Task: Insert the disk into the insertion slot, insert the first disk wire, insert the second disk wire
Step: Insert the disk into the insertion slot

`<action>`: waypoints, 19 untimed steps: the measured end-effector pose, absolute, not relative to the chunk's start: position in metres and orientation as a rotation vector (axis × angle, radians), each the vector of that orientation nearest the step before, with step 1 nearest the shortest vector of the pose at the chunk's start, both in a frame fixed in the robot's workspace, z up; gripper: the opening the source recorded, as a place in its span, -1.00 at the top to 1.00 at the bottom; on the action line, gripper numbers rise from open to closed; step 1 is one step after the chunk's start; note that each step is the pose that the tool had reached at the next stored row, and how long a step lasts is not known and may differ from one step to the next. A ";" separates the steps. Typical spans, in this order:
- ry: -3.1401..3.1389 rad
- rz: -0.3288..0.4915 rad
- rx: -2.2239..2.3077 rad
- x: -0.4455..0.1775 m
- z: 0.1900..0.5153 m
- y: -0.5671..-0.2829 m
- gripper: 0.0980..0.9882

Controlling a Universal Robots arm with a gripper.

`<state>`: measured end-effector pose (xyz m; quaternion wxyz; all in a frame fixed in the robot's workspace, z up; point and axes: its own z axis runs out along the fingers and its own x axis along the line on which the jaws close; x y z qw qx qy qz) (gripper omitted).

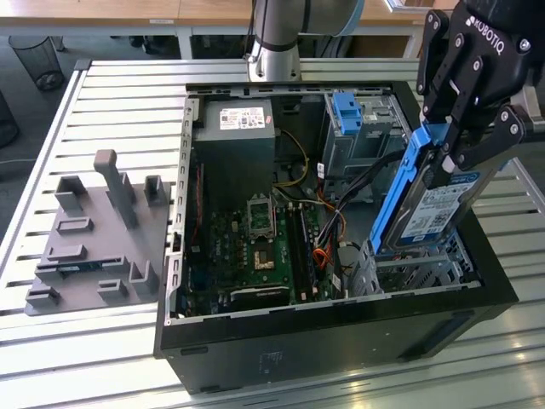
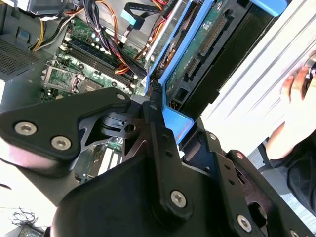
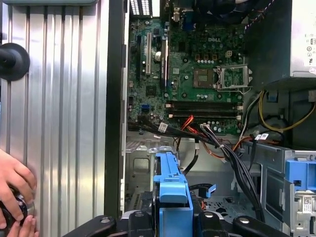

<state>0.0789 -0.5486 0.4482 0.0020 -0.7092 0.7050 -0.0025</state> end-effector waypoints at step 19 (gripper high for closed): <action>2.225 -0.008 -2.212 0.081 0.442 -0.548 0.39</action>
